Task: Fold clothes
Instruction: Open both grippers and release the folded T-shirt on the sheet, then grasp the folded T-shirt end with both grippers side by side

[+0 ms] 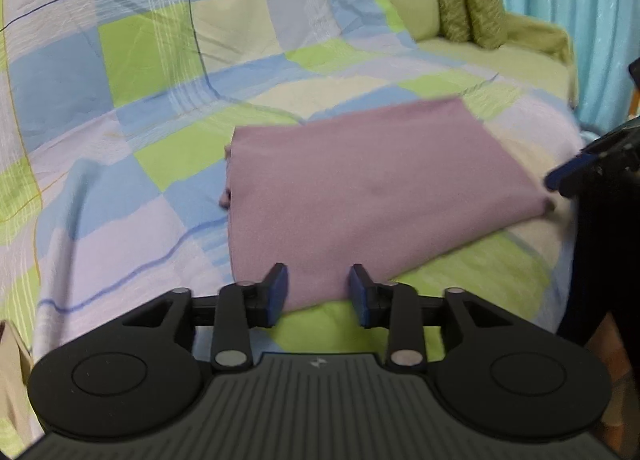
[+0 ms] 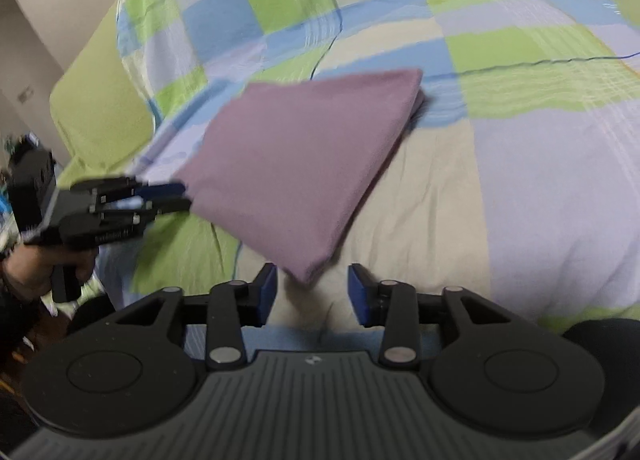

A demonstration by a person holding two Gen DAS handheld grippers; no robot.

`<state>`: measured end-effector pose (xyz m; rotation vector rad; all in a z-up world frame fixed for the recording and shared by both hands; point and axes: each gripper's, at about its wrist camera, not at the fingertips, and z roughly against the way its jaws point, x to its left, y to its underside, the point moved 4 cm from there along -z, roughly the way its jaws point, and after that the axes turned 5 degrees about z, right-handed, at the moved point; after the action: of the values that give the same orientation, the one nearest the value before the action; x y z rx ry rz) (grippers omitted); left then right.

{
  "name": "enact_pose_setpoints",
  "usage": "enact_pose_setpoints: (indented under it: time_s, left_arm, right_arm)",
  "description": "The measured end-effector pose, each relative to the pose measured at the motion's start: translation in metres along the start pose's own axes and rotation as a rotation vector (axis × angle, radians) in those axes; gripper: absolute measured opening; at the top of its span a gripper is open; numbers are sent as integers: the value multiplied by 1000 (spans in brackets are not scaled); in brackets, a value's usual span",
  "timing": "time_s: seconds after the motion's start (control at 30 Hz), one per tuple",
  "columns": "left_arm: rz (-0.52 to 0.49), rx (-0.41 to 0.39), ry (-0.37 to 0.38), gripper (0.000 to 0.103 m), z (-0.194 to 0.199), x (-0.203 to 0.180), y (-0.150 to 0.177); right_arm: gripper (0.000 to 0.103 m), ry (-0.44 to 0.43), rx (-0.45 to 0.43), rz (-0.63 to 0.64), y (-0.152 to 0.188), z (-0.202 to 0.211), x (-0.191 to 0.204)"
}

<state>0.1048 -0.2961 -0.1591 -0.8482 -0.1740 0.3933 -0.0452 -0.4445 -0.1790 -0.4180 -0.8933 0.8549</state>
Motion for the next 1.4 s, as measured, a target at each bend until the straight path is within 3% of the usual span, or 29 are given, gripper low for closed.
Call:
enact_pose_setpoints:
  time_s: [0.23,0.3,0.37,0.47,0.6,0.63,0.7,0.83,1.03,1.17,1.3,1.4]
  left_arm:
    - [33,-13,33,56,-31,50,-58]
    - [-45,0,-20,56,-43,48,-70]
    - [-164,-11,0,56,-44,32,-76]
    - [-339,-49,48,60,-33,6,-66]
    - [-547,-69,33,63,-17,-22,-35]
    - [-670,-74,18,63,-8,-38,-15]
    - [-796,-80,-9,63,-2,-53,6]
    - [-896,-75,-120,64,-17,-74,27]
    - [-967,-112,-193,66,-32,-85,37]
    - [-964,-98,-93,66,-15,-79,44]
    - [-989,-105,-128,66,-29,-80,42]
    - [-1071,-114,-165,69,-40,-86,38]
  right_arm:
    - [57,4,-126,-117,-49,-1,-41]
    - [57,17,-134,-125,-57,-9,-49]
    - [57,55,-137,-105,-65,-18,-54]
    - [57,101,-98,97,-65,-15,-24]
    - [57,137,-14,430,-42,-5,38]
    - [57,153,17,535,-30,-5,58]
    - [57,192,43,709,-7,-7,88]
    - [57,319,70,969,29,-34,125]
    - [58,466,63,1139,41,-79,132]
    - [59,476,70,1165,37,-74,132]
    - [60,485,63,1128,27,-71,128]
    - [61,489,74,1151,24,-80,129]
